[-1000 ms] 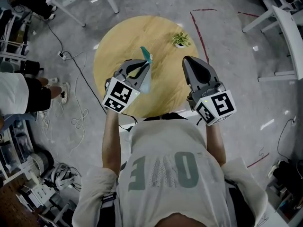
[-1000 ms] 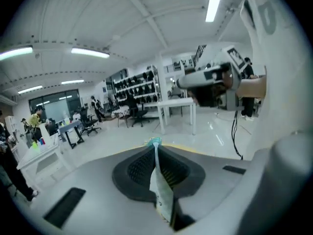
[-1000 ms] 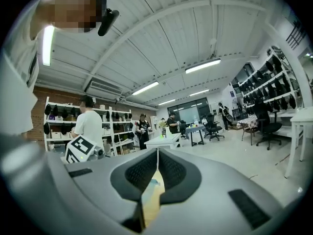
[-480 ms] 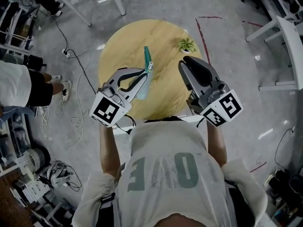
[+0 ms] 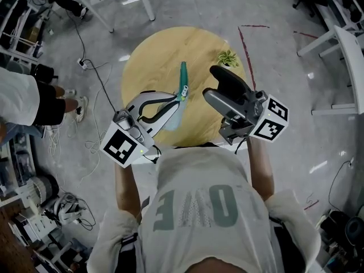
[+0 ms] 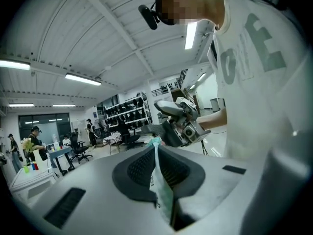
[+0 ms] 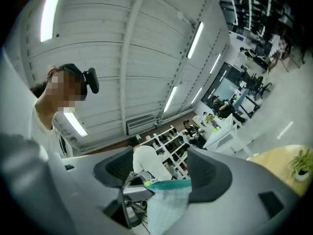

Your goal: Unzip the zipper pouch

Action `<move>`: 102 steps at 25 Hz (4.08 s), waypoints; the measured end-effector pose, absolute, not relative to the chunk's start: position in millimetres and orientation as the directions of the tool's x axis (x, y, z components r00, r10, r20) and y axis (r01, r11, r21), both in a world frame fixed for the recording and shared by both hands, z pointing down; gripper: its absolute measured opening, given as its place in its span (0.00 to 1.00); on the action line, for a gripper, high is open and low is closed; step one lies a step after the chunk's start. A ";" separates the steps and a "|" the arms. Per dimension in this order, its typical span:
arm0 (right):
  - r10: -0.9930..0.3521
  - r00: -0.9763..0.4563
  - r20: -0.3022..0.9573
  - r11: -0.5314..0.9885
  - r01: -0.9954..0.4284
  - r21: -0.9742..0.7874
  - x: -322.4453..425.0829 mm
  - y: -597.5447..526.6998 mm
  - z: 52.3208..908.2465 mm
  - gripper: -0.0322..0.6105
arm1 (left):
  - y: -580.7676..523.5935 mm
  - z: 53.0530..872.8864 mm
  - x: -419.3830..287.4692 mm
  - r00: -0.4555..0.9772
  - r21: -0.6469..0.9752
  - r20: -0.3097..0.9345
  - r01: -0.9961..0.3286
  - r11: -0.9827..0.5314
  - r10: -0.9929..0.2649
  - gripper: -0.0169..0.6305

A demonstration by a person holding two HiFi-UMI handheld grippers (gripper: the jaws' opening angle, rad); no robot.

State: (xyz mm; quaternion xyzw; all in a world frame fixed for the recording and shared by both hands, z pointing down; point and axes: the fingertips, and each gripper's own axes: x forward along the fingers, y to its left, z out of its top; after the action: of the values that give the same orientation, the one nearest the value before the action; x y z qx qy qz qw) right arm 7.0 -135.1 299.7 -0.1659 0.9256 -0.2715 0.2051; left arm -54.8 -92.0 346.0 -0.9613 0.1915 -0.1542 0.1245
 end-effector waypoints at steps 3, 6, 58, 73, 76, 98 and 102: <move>-0.345 -0.882 -0.320 0.805 -0.103 -0.584 -6.1 -124.9 299.2 0.57 | -82.9 334.5 -49.3 0.886 -0.316 0.245 -0.312 -0.896 -0.394 0.09; -0.276 -0.891 -0.360 0.785 0.007 -0.620 -16.6 -115.1 298.1 0.57 | -76.3 320.0 -43.0 0.895 -0.343 0.213 -0.306 -0.888 -0.391 0.09; -0.310 -0.887 -0.341 0.735 0.004 -0.678 -21.2 -119.6 309.0 0.10 | -80.0 327.1 -38.3 0.877 -0.391 0.273 -0.275 -0.878 -0.396 0.08; -0.363 -0.885 -0.292 0.737 -0.081 -0.671 -13.5 -134.8 315.5 0.10 | -72.2 317.6 -34.6 0.907 -0.358 0.209 -0.277 -0.892 -0.366 0.07; -0.386 -0.880 -0.276 0.726 -0.106 -0.679 -8.7 -140.6 323.8 0.10 | -70.2 316.5 -34.6 0.908 -0.359 0.211 -0.273 -0.892 -0.363 0.07; -0.575 -0.805 -0.144 0.639 -0.332 -0.694 40.1 -185.0 364.7 0.10 | -60.9 311.9 -62.8 0.904 -0.324 0.234 -0.274 -0.905 -0.357 0.07; -0.581 -0.804 -0.127 0.636 -0.351 -0.687 42.4 -184.2 369.2 0.10 | -60.8 315.9 -64.4 0.900 -0.323 0.250 -0.270 -0.907 -0.357 0.07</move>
State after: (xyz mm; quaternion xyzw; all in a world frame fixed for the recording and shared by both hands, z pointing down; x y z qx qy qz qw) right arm 42.4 -184.2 369.2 -0.2623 0.8883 -0.3362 0.1706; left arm -64.4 -60.8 315.9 -0.9643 0.1625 -0.1536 0.1418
